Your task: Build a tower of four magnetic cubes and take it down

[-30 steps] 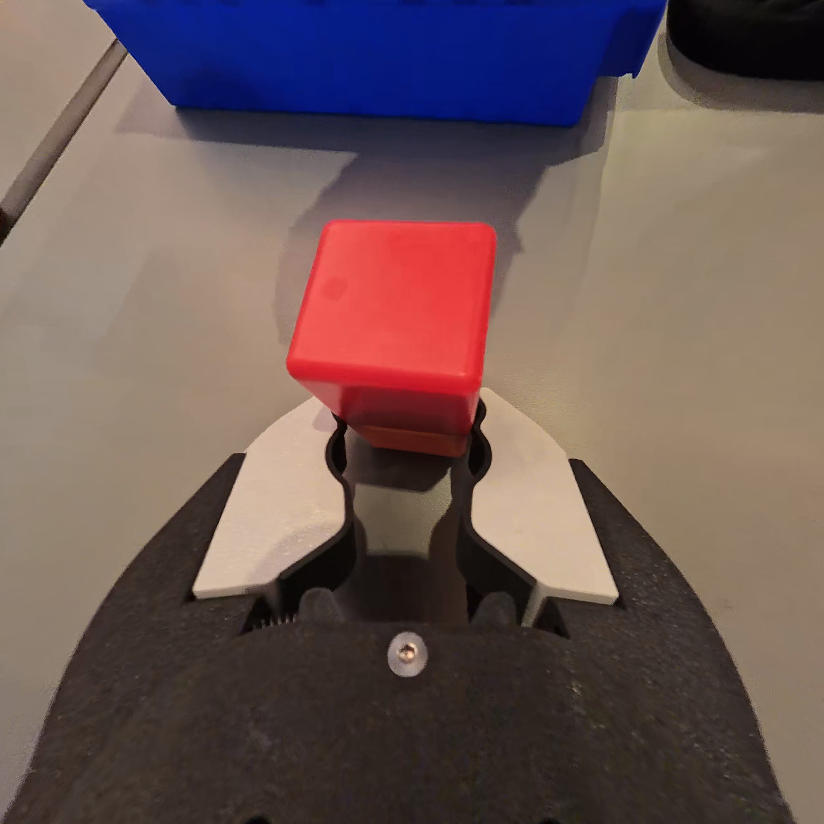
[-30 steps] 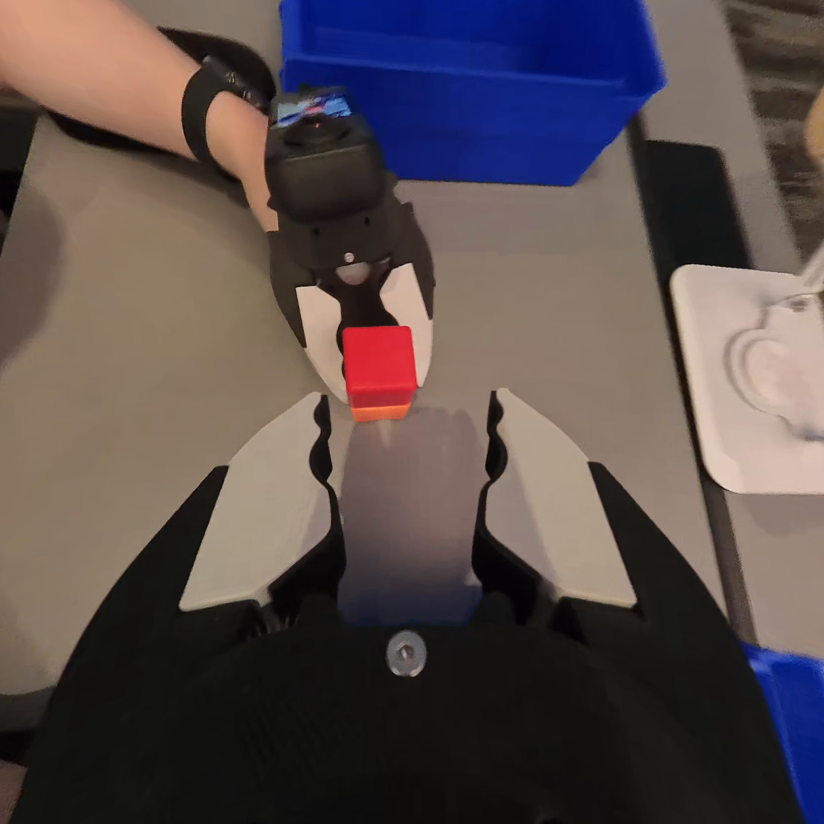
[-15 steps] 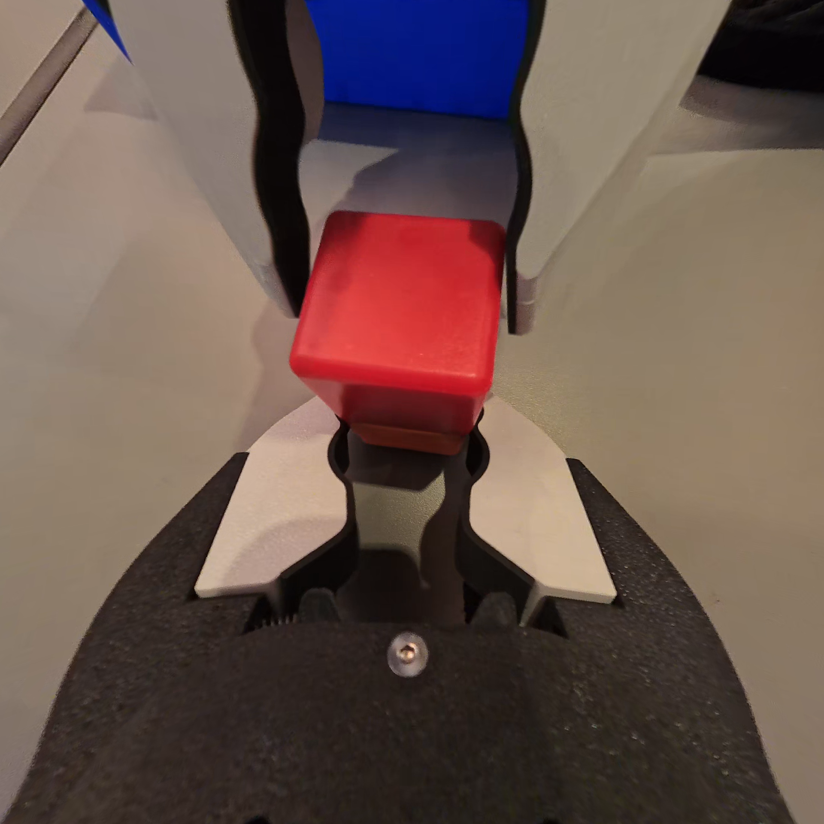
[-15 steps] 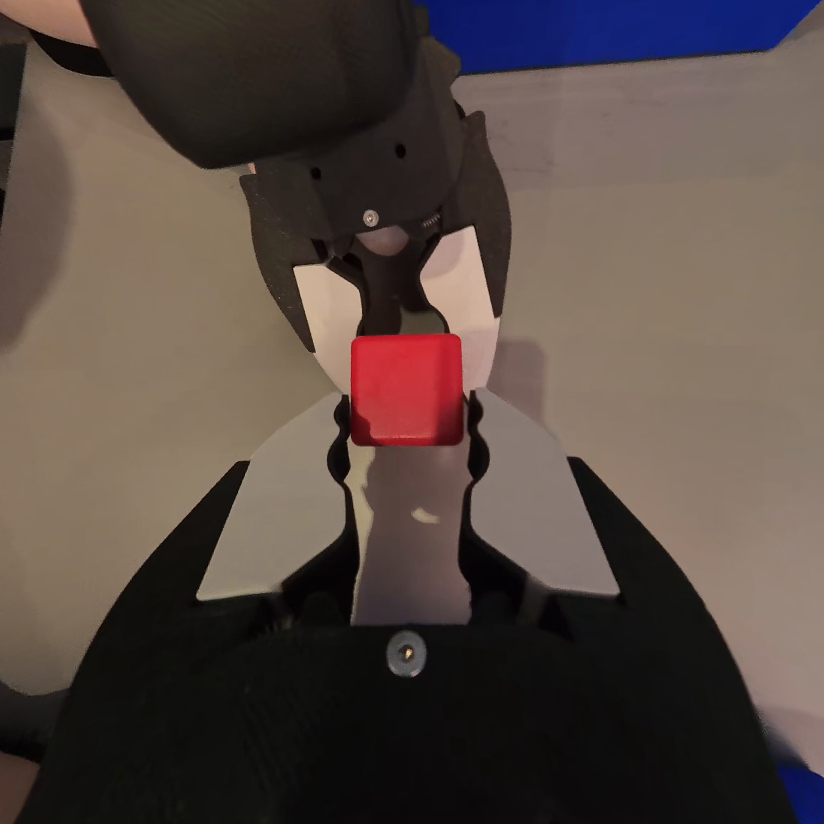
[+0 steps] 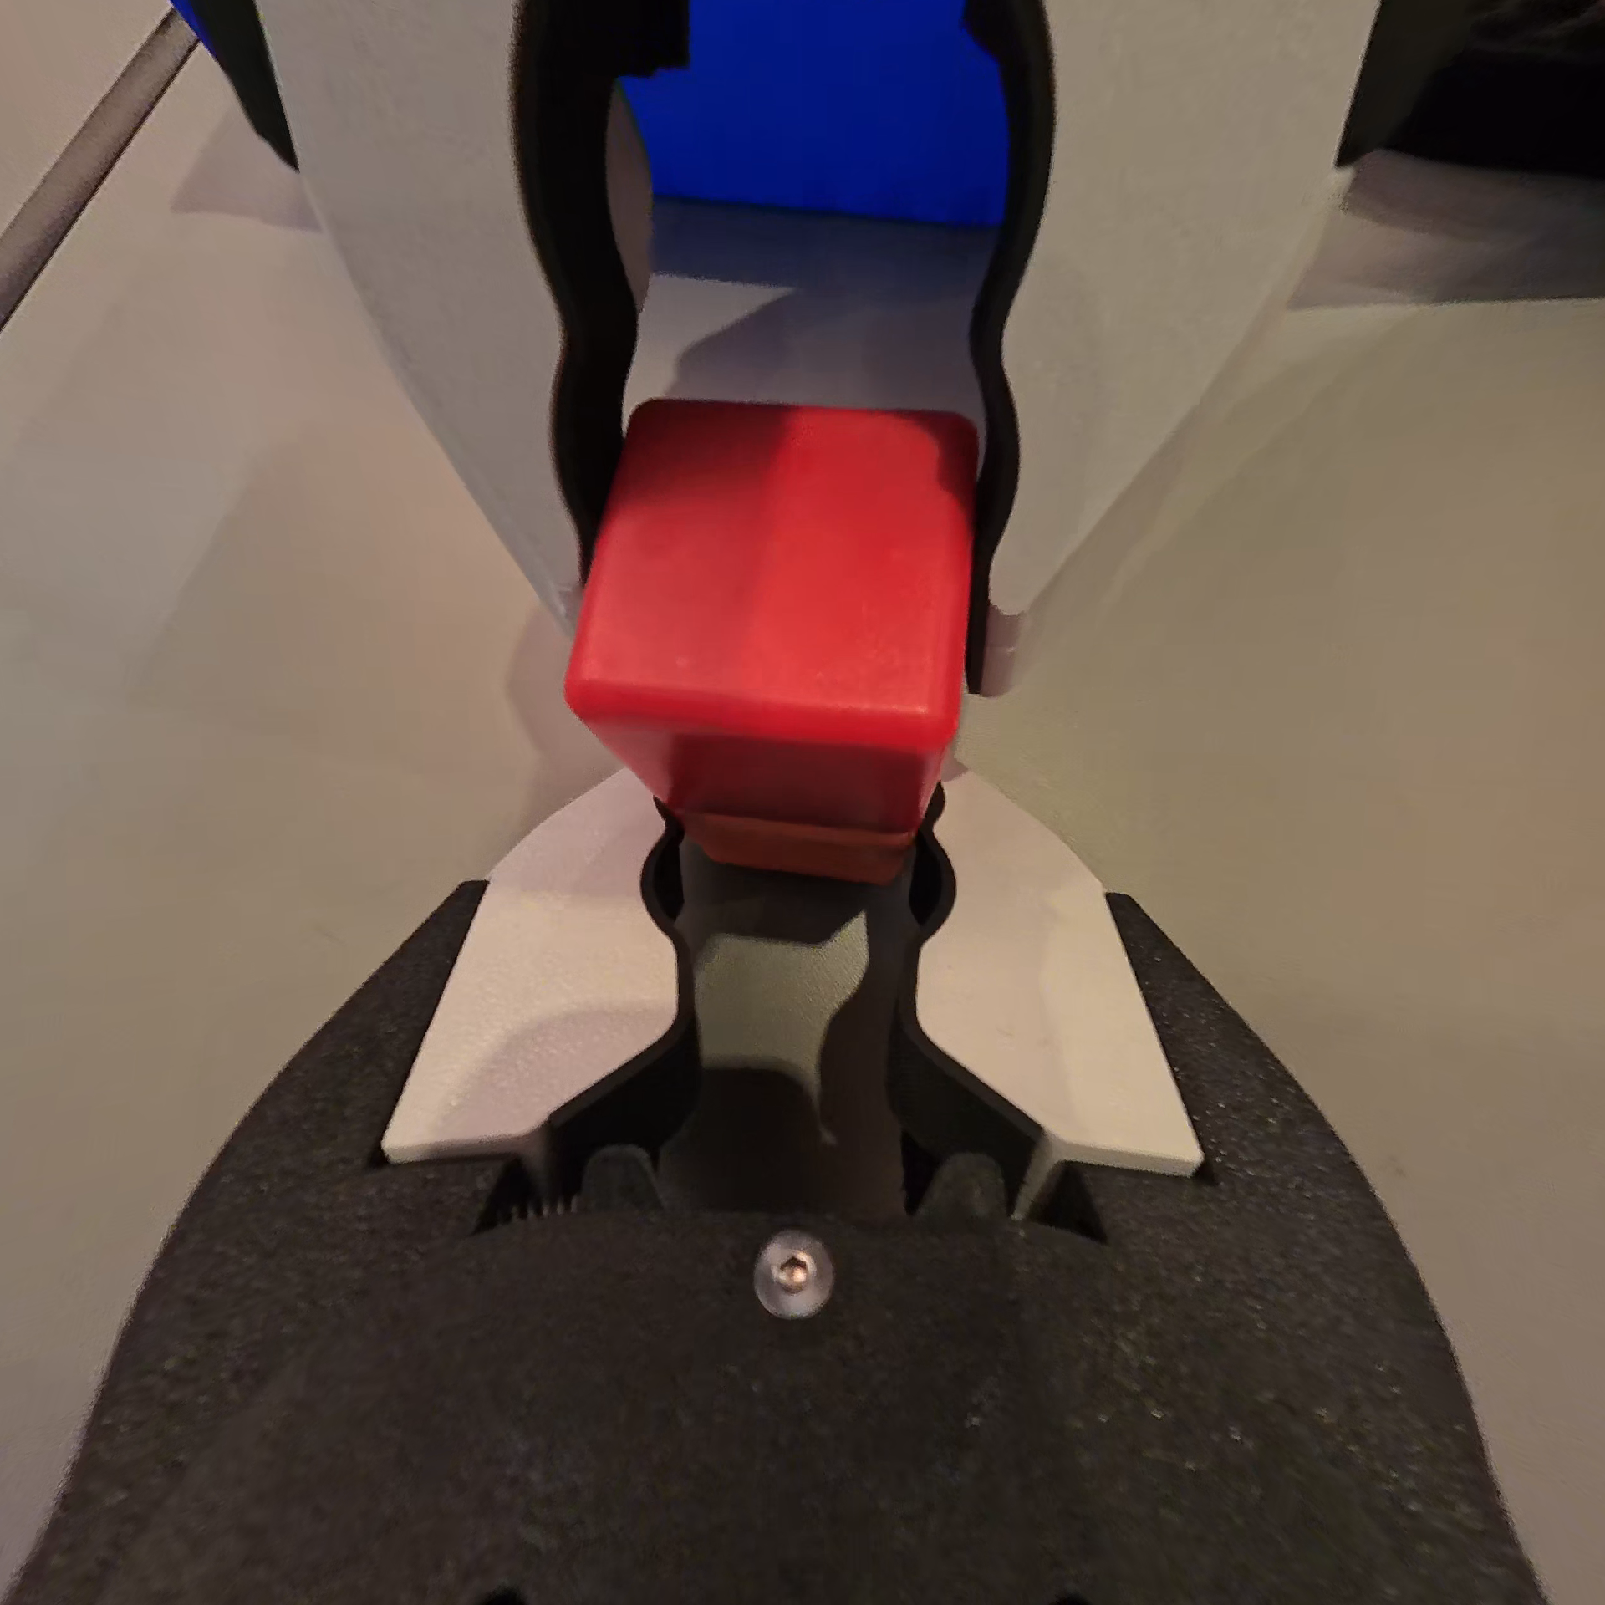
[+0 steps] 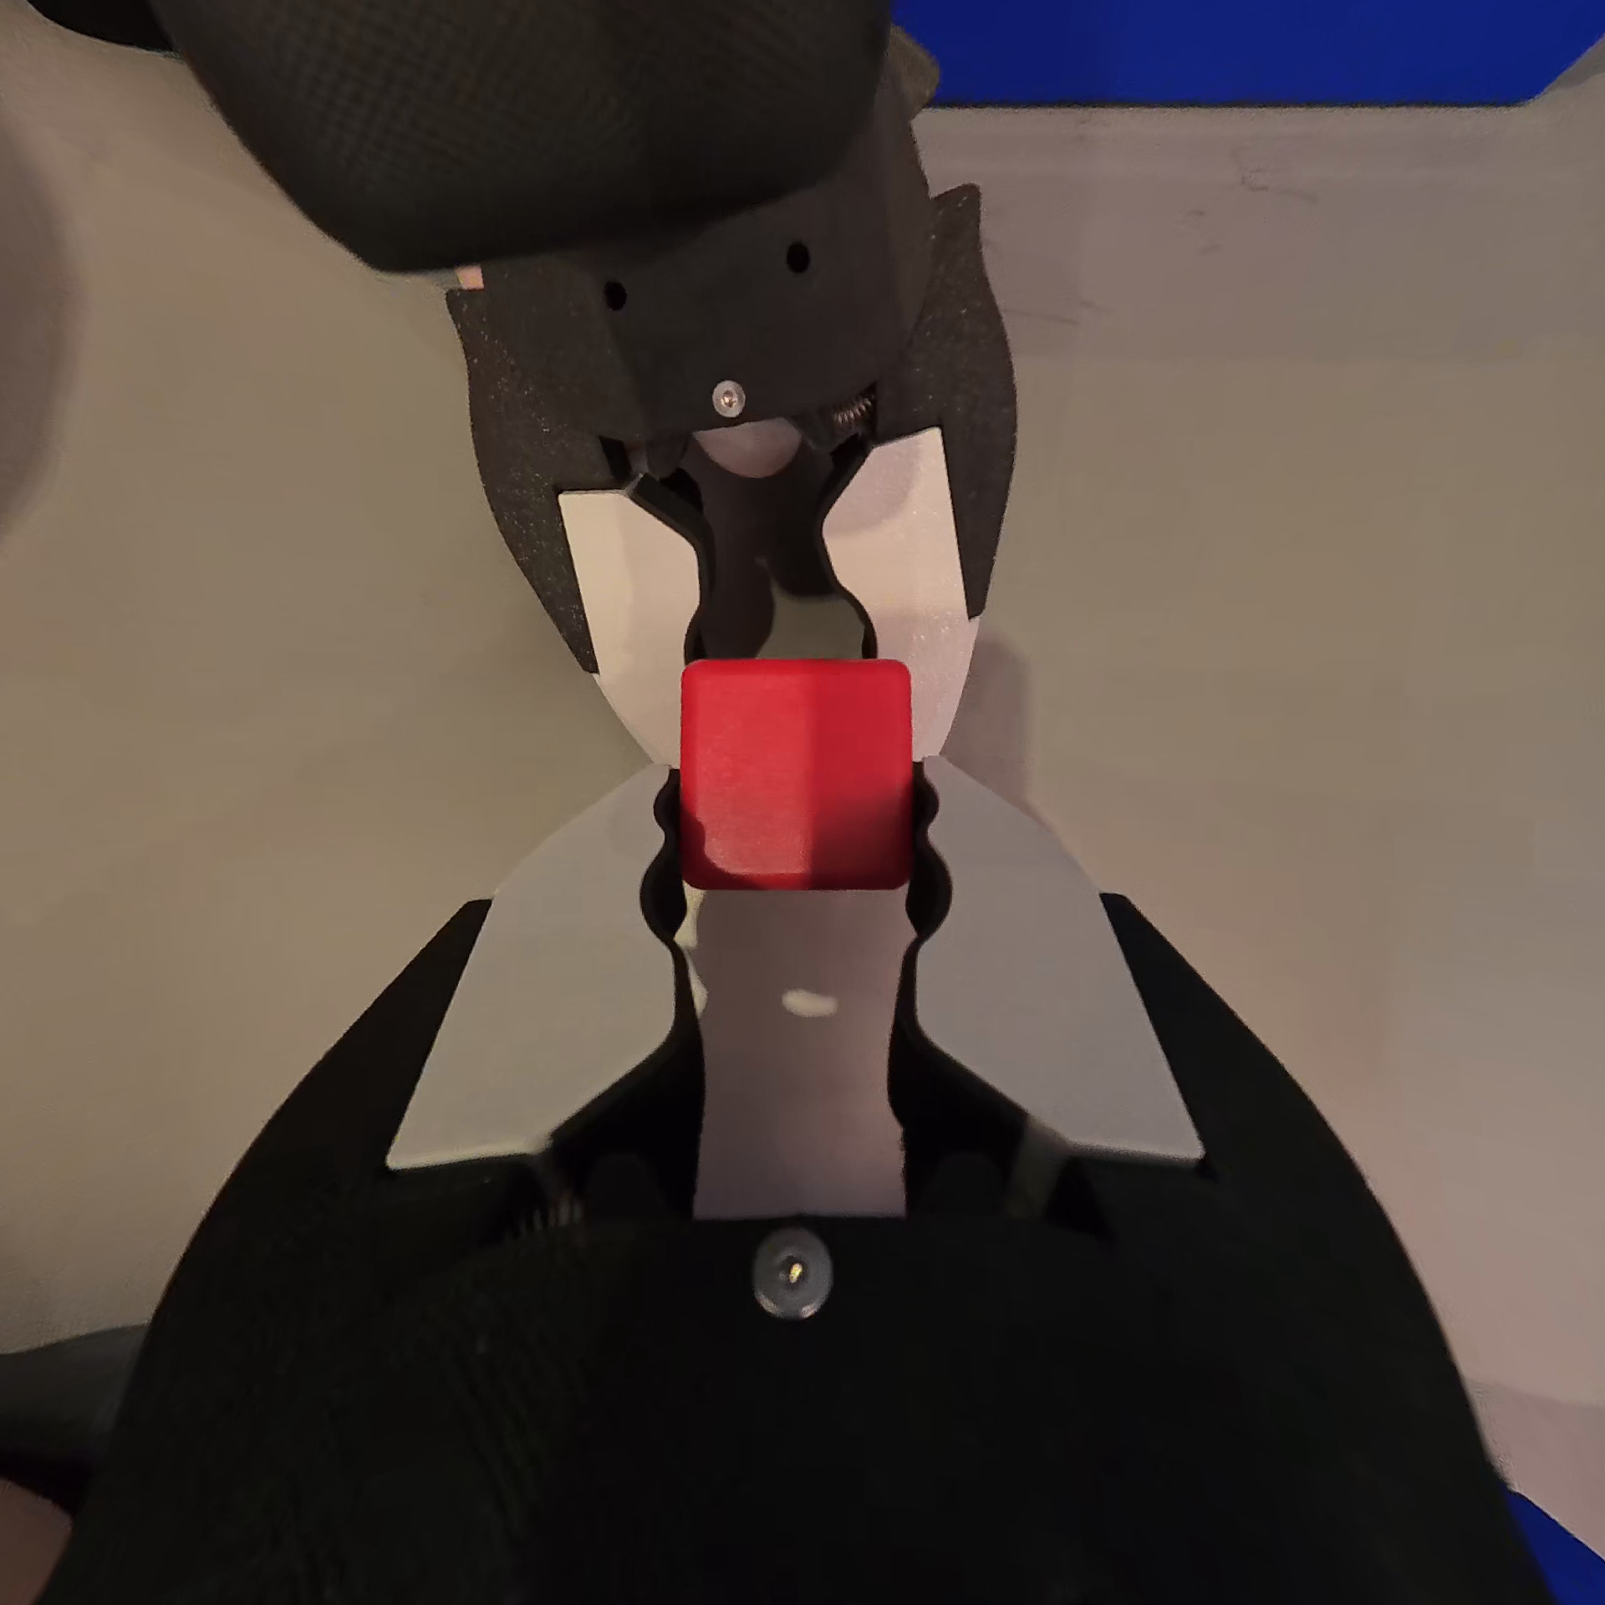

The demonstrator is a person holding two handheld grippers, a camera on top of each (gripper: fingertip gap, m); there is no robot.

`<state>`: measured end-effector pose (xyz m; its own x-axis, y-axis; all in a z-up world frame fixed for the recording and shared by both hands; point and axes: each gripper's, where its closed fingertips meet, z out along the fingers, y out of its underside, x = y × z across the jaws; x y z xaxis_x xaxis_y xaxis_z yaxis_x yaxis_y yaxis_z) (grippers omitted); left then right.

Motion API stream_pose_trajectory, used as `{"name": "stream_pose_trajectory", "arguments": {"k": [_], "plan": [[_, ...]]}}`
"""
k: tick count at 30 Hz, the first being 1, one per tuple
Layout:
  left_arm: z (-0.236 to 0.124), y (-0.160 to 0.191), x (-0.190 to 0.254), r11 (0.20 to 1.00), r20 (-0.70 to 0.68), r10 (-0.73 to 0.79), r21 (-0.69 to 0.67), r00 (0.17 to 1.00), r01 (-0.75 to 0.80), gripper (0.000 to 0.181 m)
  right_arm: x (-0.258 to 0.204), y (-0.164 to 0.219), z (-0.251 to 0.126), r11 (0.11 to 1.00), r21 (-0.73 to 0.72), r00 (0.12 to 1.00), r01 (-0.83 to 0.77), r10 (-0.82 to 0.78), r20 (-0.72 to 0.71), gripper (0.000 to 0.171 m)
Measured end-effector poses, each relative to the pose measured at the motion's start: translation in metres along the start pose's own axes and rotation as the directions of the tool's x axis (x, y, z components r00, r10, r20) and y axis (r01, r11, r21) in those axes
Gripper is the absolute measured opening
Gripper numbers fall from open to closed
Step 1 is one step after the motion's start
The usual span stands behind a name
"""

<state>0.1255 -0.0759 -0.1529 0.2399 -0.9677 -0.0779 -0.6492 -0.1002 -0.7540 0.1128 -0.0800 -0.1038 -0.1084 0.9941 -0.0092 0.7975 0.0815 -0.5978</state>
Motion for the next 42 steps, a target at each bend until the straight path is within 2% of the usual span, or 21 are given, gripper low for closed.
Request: {"name": "stream_pose_trajectory", "arguments": {"k": [4,8,12,15,19,21,24,26,30,33,38,42], "plan": [[0.000,0.000,0.001,1.000,-0.001,0.012,0.002,1.000,-0.012,0.050,0.000,0.000,-0.003,0.999,0.018,0.999,-0.037,0.036,0.028,0.050],[0.000,0.000,0.001,1.000,-0.006,0.008,0.000,1.000,-0.008,0.050,-0.002,-0.015,-0.030,0.985,0.153,0.996,-0.081,0.073,0.060,0.049],[0.000,0.000,0.001,1.000,-0.008,0.007,0.000,1.000,-0.007,0.050,0.008,-0.010,-0.063,0.987,0.155,0.996,-0.045,0.057,-0.068,0.050],[0.000,0.000,0.002,1.000,-0.009,0.009,0.000,1.000,-0.009,0.050,0.017,-0.007,-0.110,0.974,0.223,0.978,-0.047,0.090,-0.187,0.050],[0.000,0.000,0.002,1.000,-0.007,0.011,0.001,1.000,-0.011,0.050,0.024,0.047,-0.179,0.959,0.247,0.917,-0.137,0.217,-0.333,0.050],[0.000,0.000,0.002,1.000,-0.008,0.010,0.001,1.000,-0.010,0.050,0.017,0.083,-0.192,0.939,0.248,0.902,-0.239,0.309,-0.302,0.050],[0.000,0.000,0.002,1.000,-0.008,0.010,0.001,1.000,-0.010,0.050,0.008,0.162,-0.176,0.892,0.002,0.849,-0.451,0.430,-0.306,0.051],[0.000,0.000,0.002,1.000,-0.008,0.010,0.001,1.000,-0.010,0.050,0.002,0.188,-0.158,0.843,-0.111,0.836,-0.526,0.487,-0.254,0.051],[-0.001,0.000,0.002,1.000,-0.006,0.012,0.001,1.000,-0.012,0.050,0.008,0.179,-0.124,0.874,-0.107,0.879,-0.474,0.464,-0.108,0.050],[-0.001,0.000,0.002,1.000,-0.006,0.012,0.001,1.000,-0.012,0.050,-0.007,0.182,-0.108,0.871,-0.186,0.888,-0.454,0.459,-0.018,0.051],[0.000,0.000,0.002,1.000,-0.008,0.013,0.001,1.000,-0.013,0.050,-0.007,0.181,-0.096,0.850,-0.193,0.864,-0.491,0.503,0.015,0.052],[0.000,0.000,0.002,1.000,-0.007,0.013,0.001,1.000,-0.013,0.050,-0.007,0.180,-0.101,0.830,-0.181,0.843,-0.528,0.538,0.007,0.059]]}}
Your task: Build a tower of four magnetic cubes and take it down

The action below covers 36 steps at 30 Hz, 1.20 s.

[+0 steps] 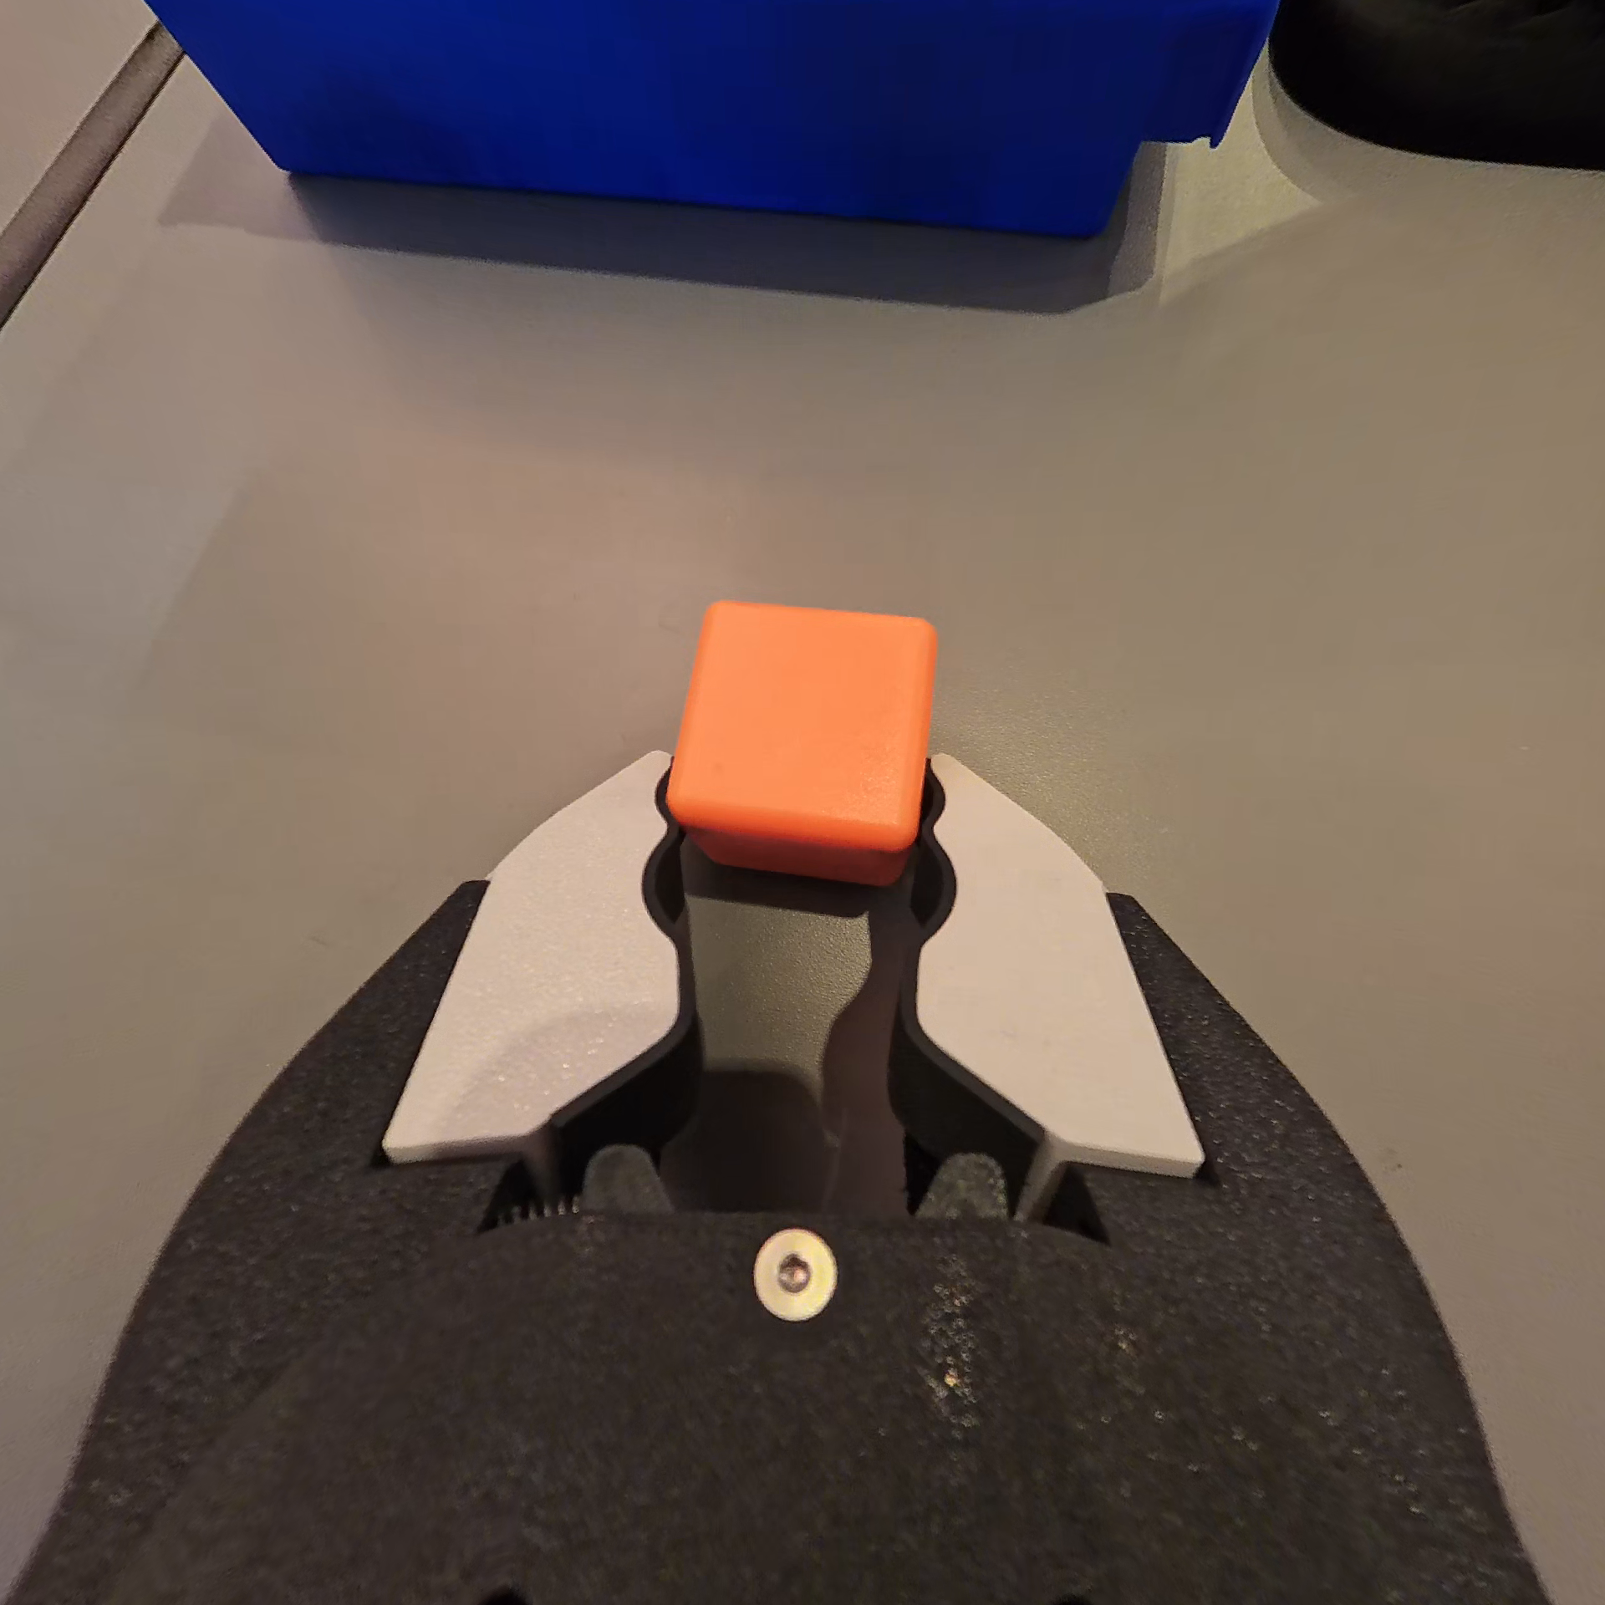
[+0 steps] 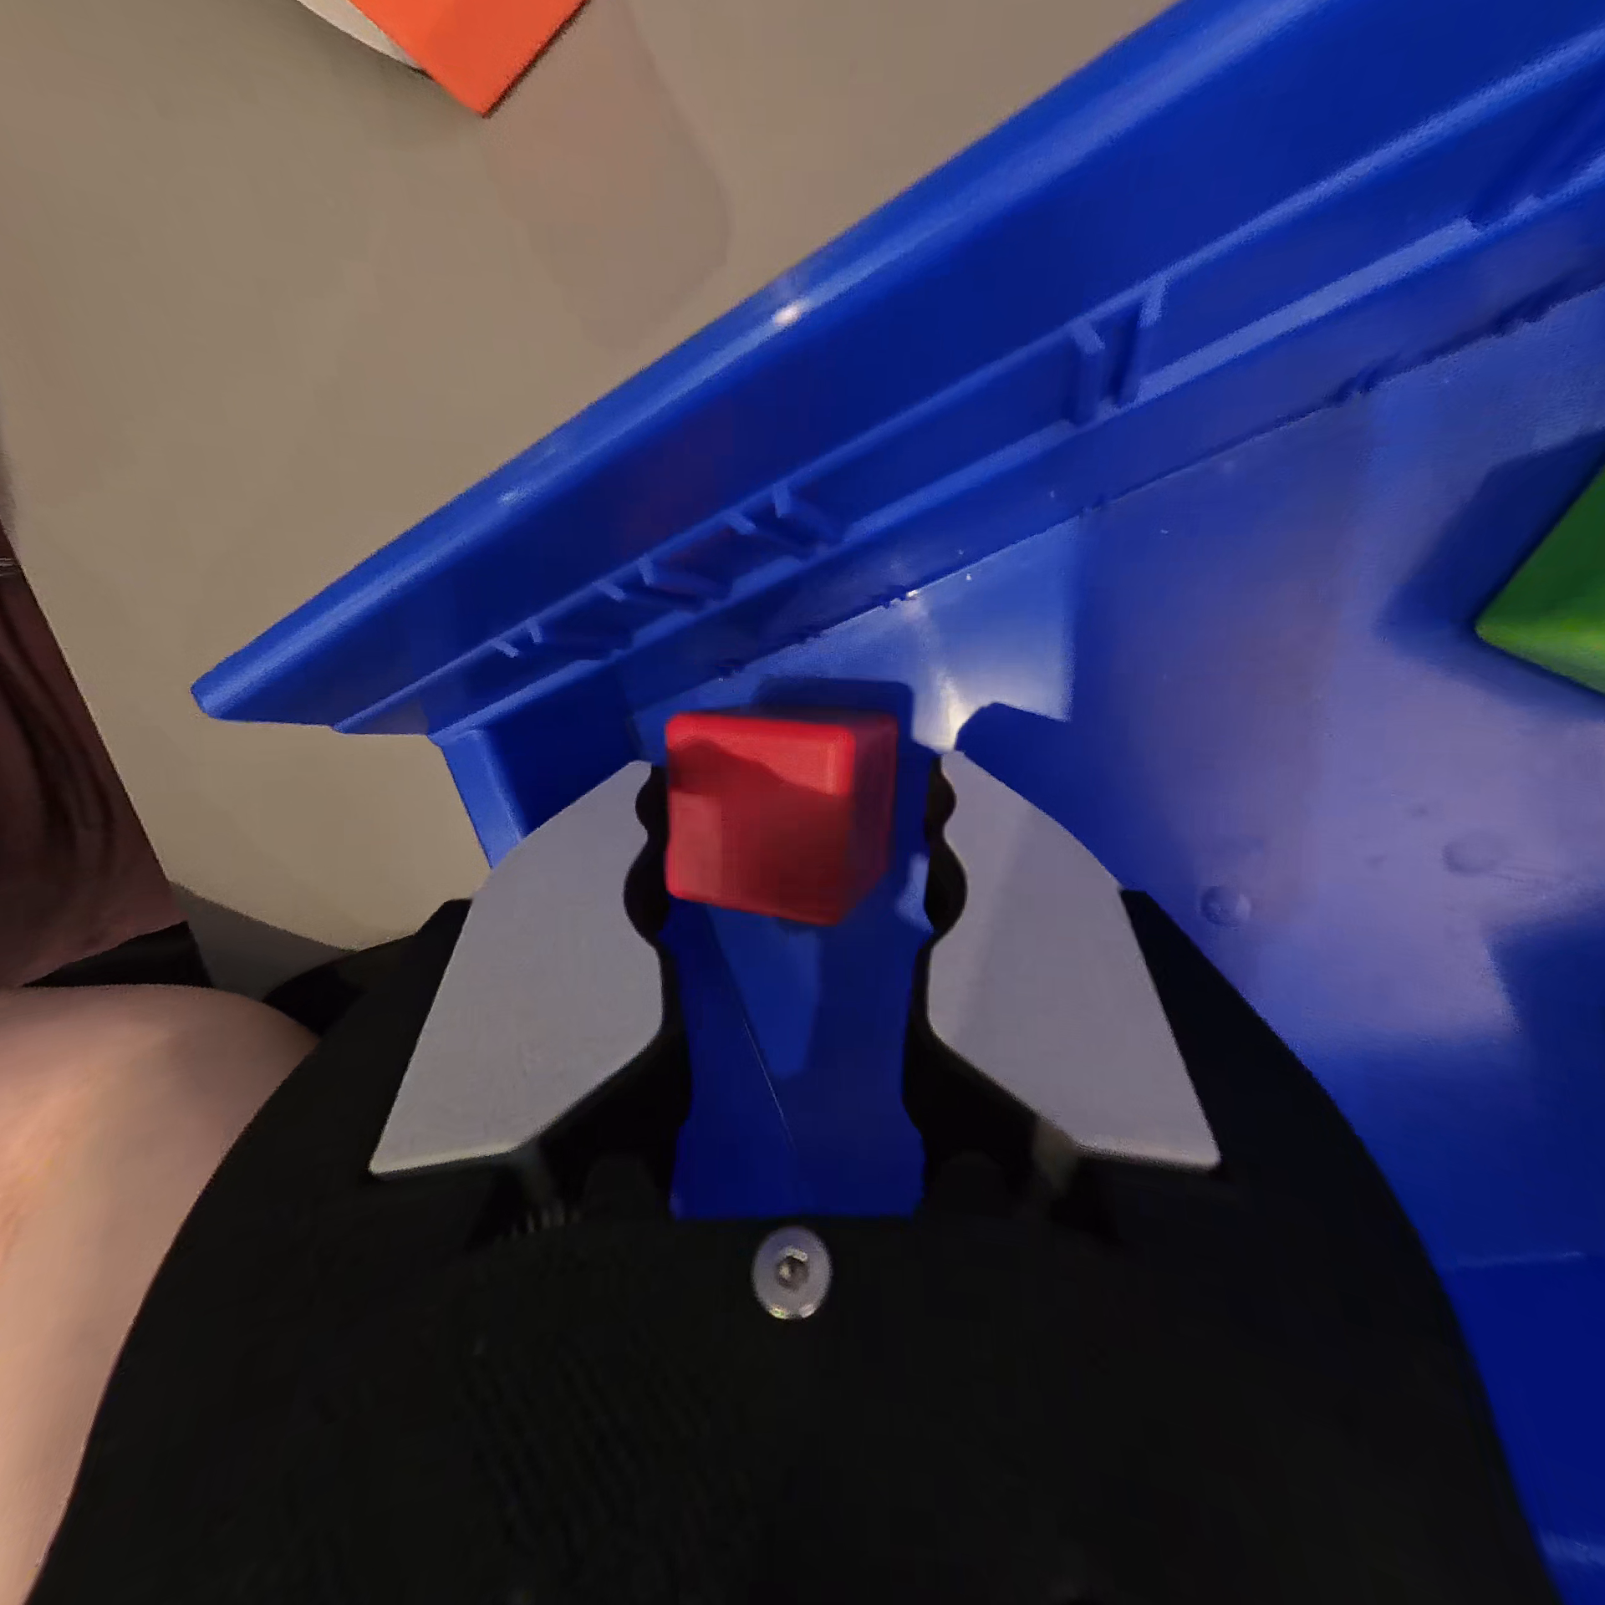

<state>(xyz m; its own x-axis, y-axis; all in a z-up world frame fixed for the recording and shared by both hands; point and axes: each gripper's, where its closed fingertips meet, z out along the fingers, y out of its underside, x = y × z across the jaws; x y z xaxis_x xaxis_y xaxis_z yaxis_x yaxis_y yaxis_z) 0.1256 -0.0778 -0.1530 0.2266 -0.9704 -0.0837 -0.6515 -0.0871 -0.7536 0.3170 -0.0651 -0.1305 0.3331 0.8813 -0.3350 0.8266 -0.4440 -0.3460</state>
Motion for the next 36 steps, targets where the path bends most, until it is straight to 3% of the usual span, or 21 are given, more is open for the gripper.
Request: {"name": "stream_pose_trajectory", "arguments": {"k": [5,9,14,17,20,24,27,31,33,34,36], "plan": [[0.000,0.000,0.000,1.000,0.002,0.001,0.000,1.000,-0.001,0.050,0.005,0.003,-0.018,0.998,0.046,0.998,-0.035,0.037,-0.059,0.060],[-0.001,0.000,-0.001,1.000,0.022,0.008,0.003,1.000,-0.008,0.050,0.007,-0.004,-0.047,0.992,0.123,0.983,0.006,0.017,-0.185,0.060],[-0.004,-0.008,0.003,0.999,0.034,0.029,0.020,0.999,-0.030,0.050,-0.003,-0.039,-0.089,0.955,0.234,0.917,0.183,-0.080,-0.390,0.059],[-0.022,-0.035,-0.001,0.993,0.079,0.043,0.107,0.996,-0.051,0.050,-0.023,-0.076,-0.114,0.892,0.373,0.904,0.254,-0.082,-0.420,0.058],[-0.053,-0.078,-0.012,0.967,0.196,0.076,0.225,0.978,-0.121,0.050,-0.059,-0.127,-0.142,0.755,0.623,0.960,0.205,-0.033,-0.276,0.055],[-0.097,-0.138,-0.023,0.904,0.358,0.128,0.341,0.925,-0.257,0.050,-0.103,-0.176,-0.156,0.611,0.786,0.994,-0.093,0.009,0.111,0.056],[-0.113,-0.168,-0.027,0.872,0.455,0.176,0.340,0.873,-0.353,0.050,-0.108,-0.197,-0.137,0.626,0.769,0.990,-0.129,0.035,0.137,0.068],[-0.116,-0.173,-0.029,0.849,0.539,0.196,0.324,0.819,-0.417,0.050,-0.105,-0.211,-0.103,0.681,0.716,0.988,-0.153,0.087,0.128,0.075],[-0.112,-0.165,-0.031,0.859,0.547,0.206,0.296,0.811,-0.418,0.050,-0.118,-0.218,-0.095,0.681,0.704,0.968,-0.200,0.027,0.248,0.057],[-0.108,-0.162,-0.031,0.862,0.531,0.206,0.298,0.822,-0.409,0.049,-0.122,-0.218,-0.087,0.702,0.673,0.952,-0.232,0.023,0.304,0.065],[-0.103,-0.158,-0.030,0.867,0.508,0.201,0.305,0.838,-0.393,0.049,-0.123,-0.217,-0.070,0.751,0.607,0.939,-0.261,0.053,0.339,0.062]]}}
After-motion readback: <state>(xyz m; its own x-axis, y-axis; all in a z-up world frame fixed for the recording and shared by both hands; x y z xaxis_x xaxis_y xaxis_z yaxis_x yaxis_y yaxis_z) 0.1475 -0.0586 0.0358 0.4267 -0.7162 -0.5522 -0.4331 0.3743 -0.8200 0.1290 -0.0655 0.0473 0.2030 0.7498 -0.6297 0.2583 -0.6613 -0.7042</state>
